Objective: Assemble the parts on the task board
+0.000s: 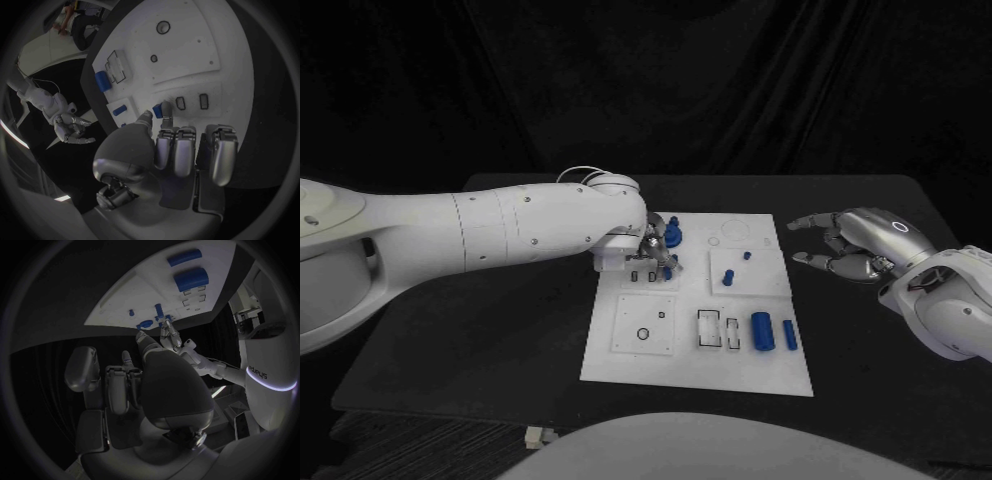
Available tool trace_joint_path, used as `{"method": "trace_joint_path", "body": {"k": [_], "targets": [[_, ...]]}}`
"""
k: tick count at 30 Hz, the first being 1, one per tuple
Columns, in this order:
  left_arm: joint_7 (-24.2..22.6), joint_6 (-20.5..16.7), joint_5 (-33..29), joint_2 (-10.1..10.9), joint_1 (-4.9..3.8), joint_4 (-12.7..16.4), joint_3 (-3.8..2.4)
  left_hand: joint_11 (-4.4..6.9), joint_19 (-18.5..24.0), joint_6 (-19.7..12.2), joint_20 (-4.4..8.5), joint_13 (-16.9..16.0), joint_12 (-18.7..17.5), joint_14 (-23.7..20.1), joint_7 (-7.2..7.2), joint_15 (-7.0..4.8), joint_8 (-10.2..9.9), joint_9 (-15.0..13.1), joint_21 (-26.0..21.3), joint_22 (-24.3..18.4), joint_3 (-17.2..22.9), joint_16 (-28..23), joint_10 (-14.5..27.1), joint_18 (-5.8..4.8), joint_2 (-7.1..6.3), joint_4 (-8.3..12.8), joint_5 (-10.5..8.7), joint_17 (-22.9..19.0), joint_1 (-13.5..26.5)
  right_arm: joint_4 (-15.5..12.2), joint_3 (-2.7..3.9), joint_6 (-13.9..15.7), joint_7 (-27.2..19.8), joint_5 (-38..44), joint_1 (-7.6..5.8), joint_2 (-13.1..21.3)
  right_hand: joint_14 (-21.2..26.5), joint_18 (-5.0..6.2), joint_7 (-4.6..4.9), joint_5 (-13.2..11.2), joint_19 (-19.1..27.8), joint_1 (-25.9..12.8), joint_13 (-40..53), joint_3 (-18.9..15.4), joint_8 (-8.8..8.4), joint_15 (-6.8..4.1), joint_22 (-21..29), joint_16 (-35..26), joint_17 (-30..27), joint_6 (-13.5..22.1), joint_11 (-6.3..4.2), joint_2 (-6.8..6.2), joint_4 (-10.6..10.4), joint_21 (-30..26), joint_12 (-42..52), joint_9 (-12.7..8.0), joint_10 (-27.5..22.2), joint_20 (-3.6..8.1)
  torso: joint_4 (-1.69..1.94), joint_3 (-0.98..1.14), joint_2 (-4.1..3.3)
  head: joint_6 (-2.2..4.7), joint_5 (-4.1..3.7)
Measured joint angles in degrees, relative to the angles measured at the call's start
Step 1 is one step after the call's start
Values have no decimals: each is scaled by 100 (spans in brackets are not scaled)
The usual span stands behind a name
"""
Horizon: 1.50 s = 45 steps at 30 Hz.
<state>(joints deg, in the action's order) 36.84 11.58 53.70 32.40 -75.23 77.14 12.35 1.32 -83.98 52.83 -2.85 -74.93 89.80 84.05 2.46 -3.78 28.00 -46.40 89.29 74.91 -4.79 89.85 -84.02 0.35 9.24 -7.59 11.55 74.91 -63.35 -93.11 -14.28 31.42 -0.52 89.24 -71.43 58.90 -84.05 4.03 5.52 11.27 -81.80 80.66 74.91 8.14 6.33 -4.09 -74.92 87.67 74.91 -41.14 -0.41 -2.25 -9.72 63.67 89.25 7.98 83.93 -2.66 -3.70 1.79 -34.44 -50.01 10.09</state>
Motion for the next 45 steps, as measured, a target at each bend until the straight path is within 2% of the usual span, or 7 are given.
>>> {"method": "trace_joint_path", "body": {"k": [9,20,23,27,30,33,45], "targets": [[-32,7,1,-2,8,-9,0,0,0,40,0,0,0,0,-40,0,-199,-114,-12,0,274,0,0,1,-30,241,144,0,-204,19,1,2,0,0,11,-11,0,0,0,0,0,0,0,0,0,0,1,0,0,-41,0,0,0,0,0,0,0,0,-1,3,7,0,-3],[-69,26,0,22,11,-11,-4,0,0,108,0,1,0,0,-43,0,-515,-301,-36,0,937,0,0,1,-134,605,614,0,-341,38,0,2,0,0,48,-16,0,0,0,0,0,0,0,0,0,0,1,0,0,-41,0,0,0,0,0,0,0,0,-6,3,13,0,4],[-79,33,-1,26,13,-12,-4,0,0,157,0,1,0,0,-33,0,-623,-396,-36,0,1349,0,0,0,-261,772,693,-1,-239,42,0,2,0,0,57,-16,0,0,0,0,0,0,0,0,0,0,1,0,0,-41,0,0,0,-23,0,-1,0,0,-6,5,13,0,1],[-94,37,-1,41,16,-9,-4,0,0,173,0,1,0,0,-29,0,-693,-513,-36,0,1642,0,0,1,-374,814,843,0,-141,50,0,2,0,0,63,-16,0,0,0,0,0,0,0,0,0,0,1,0,0,-41,0,0,0,-23,0,-1,0,0,-3,7,15,0,1],[-95,39,-1,77,18,-6,-2,0,0,208,0,1,0,0,-24,0,-760,-644,-36,4,2041,0,0,1,-540,874,931,0,25,55,0,2,0,0,68,-16,0,0,0,0,0,0,0,0,0,0,2,-27,0,-41,0,0,0,-23,0,-1,0,0,-3,7,16,0,-4],[-95,40,1,124,21,4,-1,0,0,257,0,1,0,0,-10,0,-799,-744,-36,4,2318,0,0,1,-641,943,938,0,134,56,0,2,0,0,70,-16,0,0,0,0,0,0,0,0,0,0,2,-27,0,-41,0,0,0,-23,0,-1,0,0,-1,7,16,-1,-21],[-70,40,2,338,22,114,0,0,0,277,0,1,0,0,-8,0,-822,-852,-58,4,2531,0,0,0,-694,949,981,-1,278,56,0,-2,0,0,75,-8,0,0,21,0,0,0,0,0,0,0,-3,-27,0,-61,0,0,0,-23,0,-1,0,0,3,7,17,-1,-42]]}}
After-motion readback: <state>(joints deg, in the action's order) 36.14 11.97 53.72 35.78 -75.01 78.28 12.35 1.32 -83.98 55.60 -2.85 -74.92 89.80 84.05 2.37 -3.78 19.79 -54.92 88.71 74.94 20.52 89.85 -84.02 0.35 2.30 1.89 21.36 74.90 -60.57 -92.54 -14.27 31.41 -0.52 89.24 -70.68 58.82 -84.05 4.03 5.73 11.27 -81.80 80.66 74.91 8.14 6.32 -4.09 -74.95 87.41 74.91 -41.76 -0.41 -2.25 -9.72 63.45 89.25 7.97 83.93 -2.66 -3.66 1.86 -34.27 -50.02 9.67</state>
